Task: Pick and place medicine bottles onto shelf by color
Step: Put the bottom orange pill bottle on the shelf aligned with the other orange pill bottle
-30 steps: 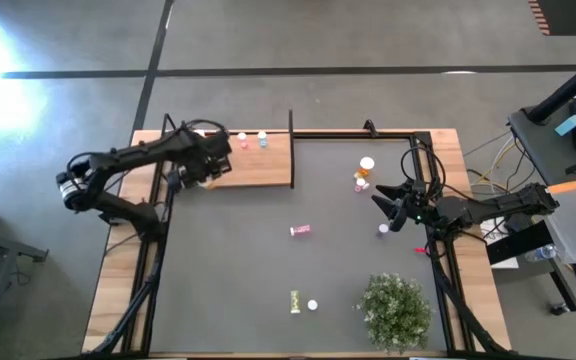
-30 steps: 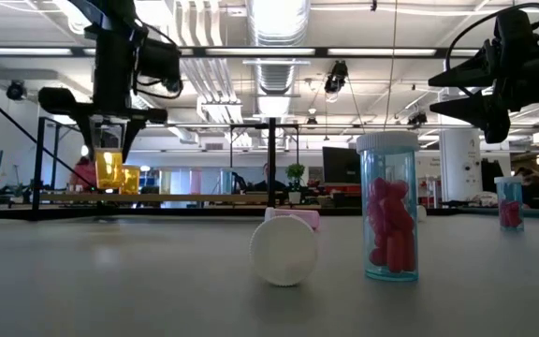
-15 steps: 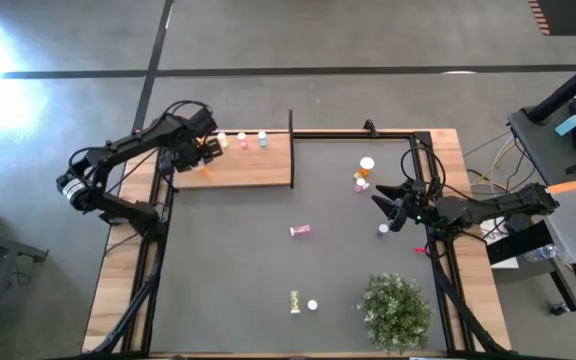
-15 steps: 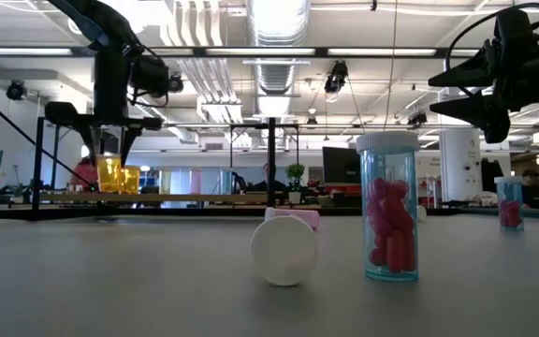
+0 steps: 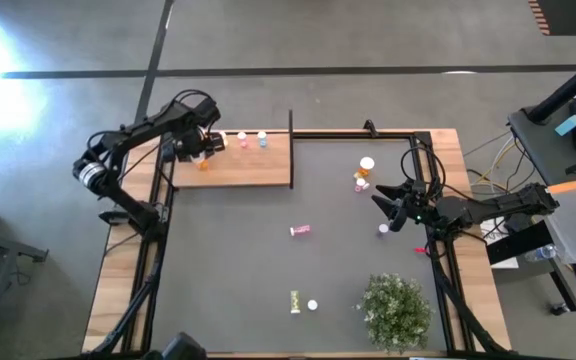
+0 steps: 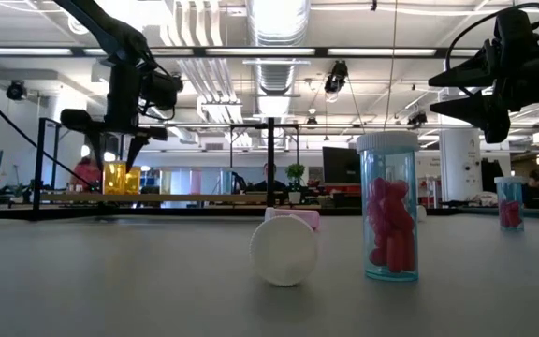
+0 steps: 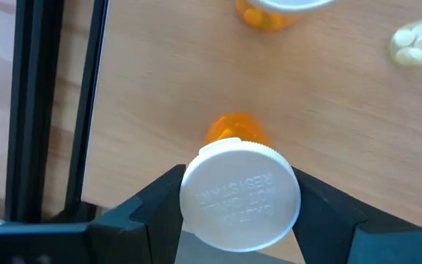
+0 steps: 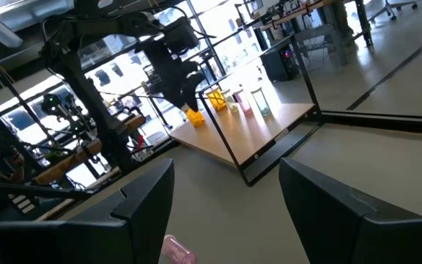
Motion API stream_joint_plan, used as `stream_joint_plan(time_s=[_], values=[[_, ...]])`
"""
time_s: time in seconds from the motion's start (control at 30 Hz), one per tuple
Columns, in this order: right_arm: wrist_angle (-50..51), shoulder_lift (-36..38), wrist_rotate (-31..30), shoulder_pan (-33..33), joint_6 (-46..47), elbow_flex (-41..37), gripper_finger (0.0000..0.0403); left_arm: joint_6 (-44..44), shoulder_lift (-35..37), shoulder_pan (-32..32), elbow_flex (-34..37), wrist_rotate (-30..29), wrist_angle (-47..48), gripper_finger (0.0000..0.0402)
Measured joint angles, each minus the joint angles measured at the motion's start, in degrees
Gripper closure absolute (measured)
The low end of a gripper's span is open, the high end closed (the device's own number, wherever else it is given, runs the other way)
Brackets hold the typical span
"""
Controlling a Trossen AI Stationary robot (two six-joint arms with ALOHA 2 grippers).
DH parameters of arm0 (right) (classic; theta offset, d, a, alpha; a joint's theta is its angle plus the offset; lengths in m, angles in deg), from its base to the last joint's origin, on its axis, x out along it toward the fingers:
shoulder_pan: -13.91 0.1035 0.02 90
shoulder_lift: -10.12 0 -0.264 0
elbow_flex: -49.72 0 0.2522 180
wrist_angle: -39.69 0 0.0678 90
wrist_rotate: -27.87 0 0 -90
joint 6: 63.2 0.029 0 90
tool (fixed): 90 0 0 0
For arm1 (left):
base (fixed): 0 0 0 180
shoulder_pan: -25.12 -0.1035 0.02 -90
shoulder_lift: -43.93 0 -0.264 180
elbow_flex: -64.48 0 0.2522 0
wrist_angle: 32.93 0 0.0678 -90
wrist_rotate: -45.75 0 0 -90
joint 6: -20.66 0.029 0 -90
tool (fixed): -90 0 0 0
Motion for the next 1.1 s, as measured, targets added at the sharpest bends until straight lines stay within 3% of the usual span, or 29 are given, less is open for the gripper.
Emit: stream_joint_plan(time_s=[1.1], values=[[0.00,0.00,0.00,-0.01,0.01,0.00,0.0165,7.79,-0.06,-2.06,-1.12,-2.32,-1.03,0.0210]])
